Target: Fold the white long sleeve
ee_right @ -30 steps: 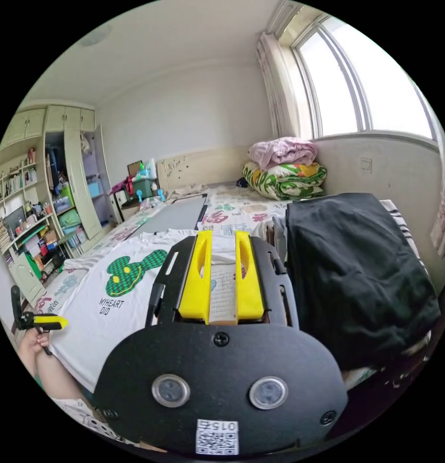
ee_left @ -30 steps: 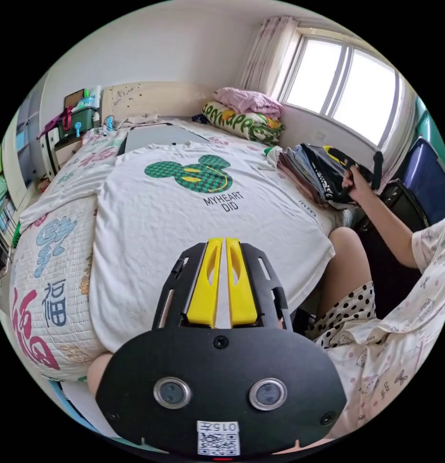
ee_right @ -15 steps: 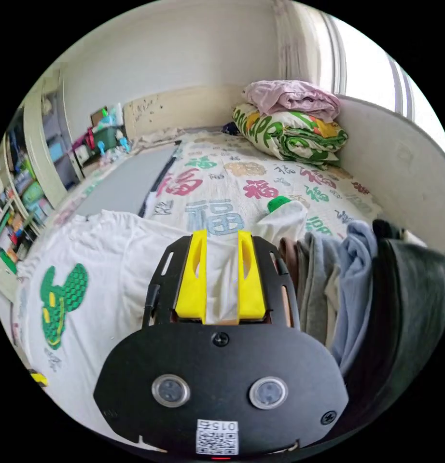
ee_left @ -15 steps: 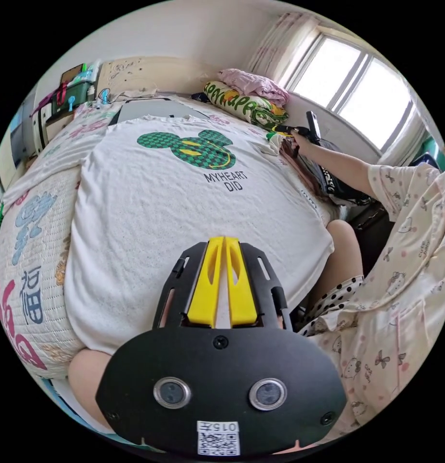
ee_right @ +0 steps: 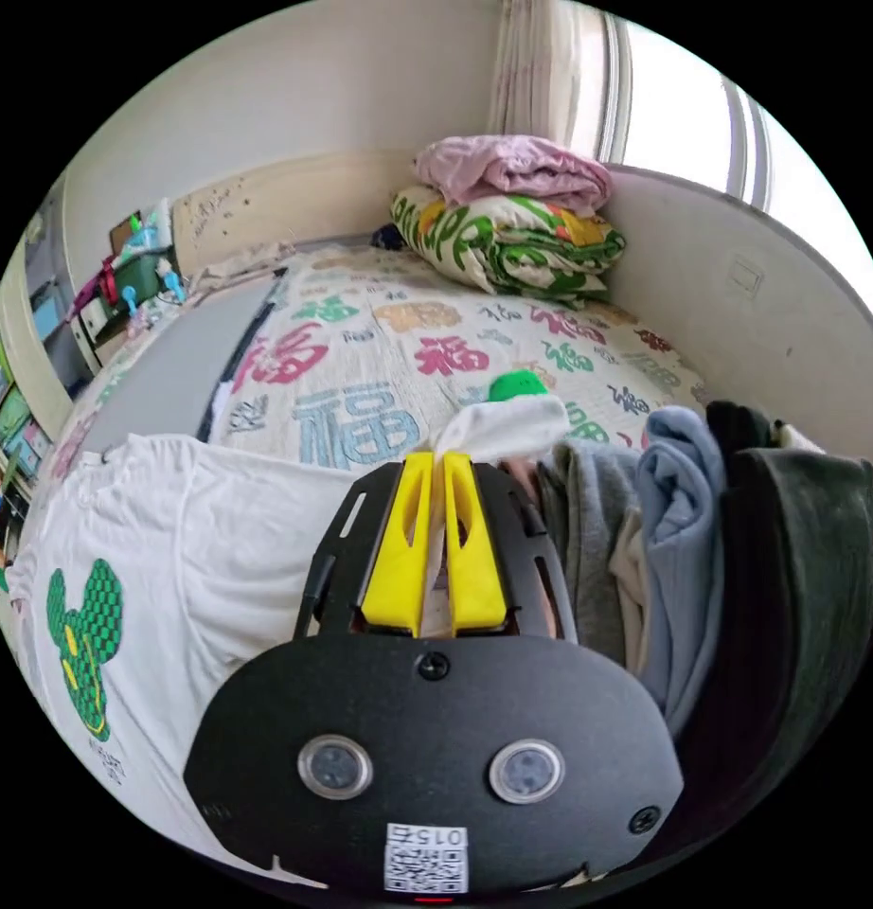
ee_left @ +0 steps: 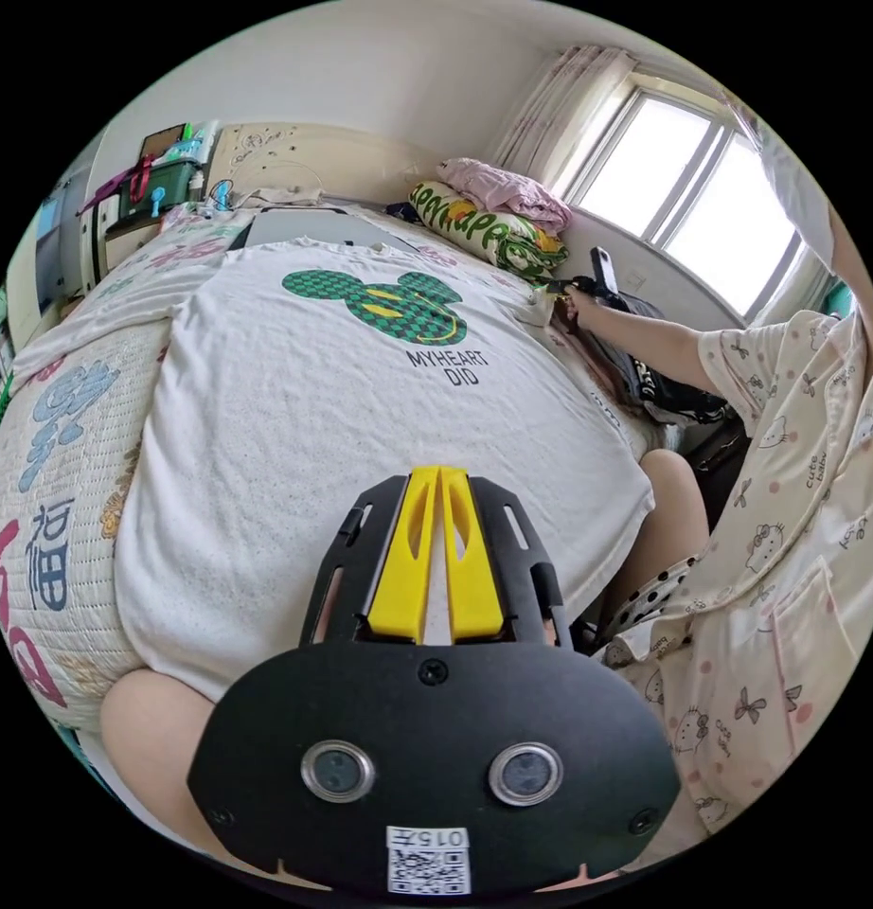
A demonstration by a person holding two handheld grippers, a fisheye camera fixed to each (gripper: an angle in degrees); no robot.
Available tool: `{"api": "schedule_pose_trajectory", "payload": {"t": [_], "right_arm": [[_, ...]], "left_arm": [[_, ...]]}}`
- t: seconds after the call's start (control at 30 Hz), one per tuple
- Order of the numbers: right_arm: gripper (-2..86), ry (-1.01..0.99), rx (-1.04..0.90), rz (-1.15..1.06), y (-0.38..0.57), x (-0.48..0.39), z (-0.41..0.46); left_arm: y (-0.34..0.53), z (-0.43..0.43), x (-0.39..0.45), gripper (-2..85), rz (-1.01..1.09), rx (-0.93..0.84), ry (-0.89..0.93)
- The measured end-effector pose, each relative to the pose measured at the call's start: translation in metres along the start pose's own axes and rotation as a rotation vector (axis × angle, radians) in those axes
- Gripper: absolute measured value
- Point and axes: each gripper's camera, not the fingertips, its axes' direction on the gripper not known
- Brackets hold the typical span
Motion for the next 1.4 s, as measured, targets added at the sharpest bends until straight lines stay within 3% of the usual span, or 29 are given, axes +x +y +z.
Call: {"api": "schedule_pose_trajectory", "payload": {"t": [0.13,0.2,0.27,0.43,0.57,0.77,0.93,1.2,1.4], "right_arm": [[1.2,-0.367,0.187,-0.090,0.022,-0.007,-0.105],[1.3,-0.570,0.234,-0.191,0.043,-0.014,-0.149],[1.6,-0.808,0.203,-0.350,0.080,-0.028,-0.191],[2.3,-1.099,0.055,-0.399,0.149,-0.032,-0.198],[1.8,-1.108,-0.171,-0.390,0.159,-0.019,-0.178],[1.3,-1.143,-0.190,-0.390,0.129,0.006,-0.187],[1.2,-1.218,-0.237,-0.437,0.105,0.022,-0.197],[1.3,-1.219,-0.194,-0.434,0.061,0.041,-0.219],[0.6,-1.240,-0.163,-0.390,0.012,0.064,-0.225]], "left_arm": [[0.004,0.003,0.024,0.3,0.026,0.005,-0.141],[0.003,0.001,0.030,1.3,0.041,0.029,-0.111],[0.003,-0.010,0.028,4.2,0.006,0.171,-0.023],[-0.021,0.022,-0.019,11.5,-0.313,0.253,0.254],[-0.054,0.021,-0.009,14.0,-0.251,0.266,0.101],[-0.085,0.060,-0.032,15.6,-0.351,0.167,0.092],[-0.115,0.109,-0.021,15.8,-0.319,0.073,-0.004],[-0.146,0.140,-0.014,5.4,-0.278,-0.015,-0.022],[-0.128,0.077,-0.028,1.7,-0.252,0.059,0.009]]}}
